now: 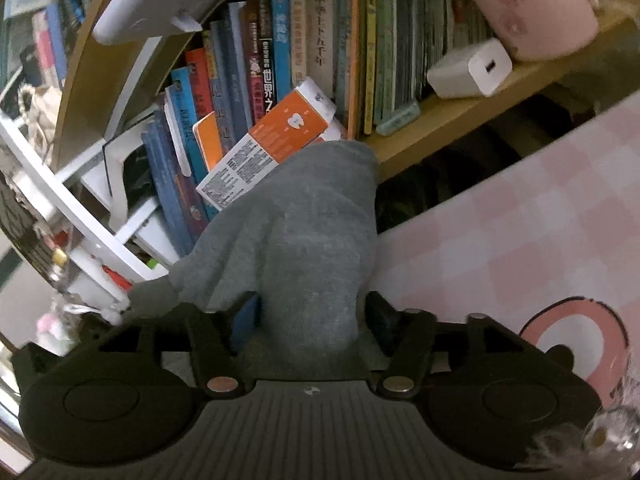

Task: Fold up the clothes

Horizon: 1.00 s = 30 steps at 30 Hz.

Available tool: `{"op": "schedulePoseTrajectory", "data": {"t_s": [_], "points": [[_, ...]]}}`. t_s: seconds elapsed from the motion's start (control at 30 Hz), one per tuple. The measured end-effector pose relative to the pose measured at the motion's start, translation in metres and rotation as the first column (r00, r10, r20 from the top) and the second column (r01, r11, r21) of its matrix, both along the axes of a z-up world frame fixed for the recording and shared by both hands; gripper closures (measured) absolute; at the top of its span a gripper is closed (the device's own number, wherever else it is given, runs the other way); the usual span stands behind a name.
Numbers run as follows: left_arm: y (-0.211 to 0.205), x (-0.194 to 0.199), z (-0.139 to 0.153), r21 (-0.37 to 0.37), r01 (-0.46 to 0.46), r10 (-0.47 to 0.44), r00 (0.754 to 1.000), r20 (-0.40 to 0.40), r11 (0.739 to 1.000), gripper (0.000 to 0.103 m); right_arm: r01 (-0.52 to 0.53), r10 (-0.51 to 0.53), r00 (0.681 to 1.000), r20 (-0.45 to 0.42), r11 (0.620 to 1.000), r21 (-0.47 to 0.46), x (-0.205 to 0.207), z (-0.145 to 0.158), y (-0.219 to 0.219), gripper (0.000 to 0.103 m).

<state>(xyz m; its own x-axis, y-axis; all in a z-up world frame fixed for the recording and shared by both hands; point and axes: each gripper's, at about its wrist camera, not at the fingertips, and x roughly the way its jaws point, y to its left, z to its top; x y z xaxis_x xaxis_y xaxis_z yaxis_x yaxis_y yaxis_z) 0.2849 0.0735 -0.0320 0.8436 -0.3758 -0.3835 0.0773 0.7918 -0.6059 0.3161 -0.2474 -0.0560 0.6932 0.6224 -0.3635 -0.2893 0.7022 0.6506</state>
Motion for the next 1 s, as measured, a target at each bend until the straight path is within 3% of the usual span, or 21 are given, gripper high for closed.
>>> {"op": "schedulePoseTrajectory", "data": {"t_s": [0.17, 0.57, 0.77, 1.0], "points": [[0.001, -0.023, 0.014, 0.061, -0.061, 0.055, 0.994, 0.094, 0.996, 0.015, 0.014, -0.012, 0.999, 0.037, 0.999, -0.037, -0.018, 0.005, -0.005, 0.024], [-0.035, -0.096, 0.034, 0.276, -0.078, 0.023, 0.98, 0.199, 0.958, 0.009, 0.039, 0.006, 0.98, 0.199, 0.975, -0.219, -0.103, 0.03, 0.005, 0.018], [-0.057, -0.132, 0.037, 0.385, -0.106, 0.03, 0.979, 0.2, 0.917, 0.007, 0.073, 0.042, 0.954, 0.297, 0.928, -0.366, -0.147, 0.036, 0.021, 0.015], [-0.078, -0.178, 0.034, 0.502, -0.16, 0.044, 0.971, 0.235, 0.85, 0.003, 0.136, 0.024, 0.941, 0.338, 0.887, -0.441, -0.19, 0.038, 0.023, 0.01]]}}
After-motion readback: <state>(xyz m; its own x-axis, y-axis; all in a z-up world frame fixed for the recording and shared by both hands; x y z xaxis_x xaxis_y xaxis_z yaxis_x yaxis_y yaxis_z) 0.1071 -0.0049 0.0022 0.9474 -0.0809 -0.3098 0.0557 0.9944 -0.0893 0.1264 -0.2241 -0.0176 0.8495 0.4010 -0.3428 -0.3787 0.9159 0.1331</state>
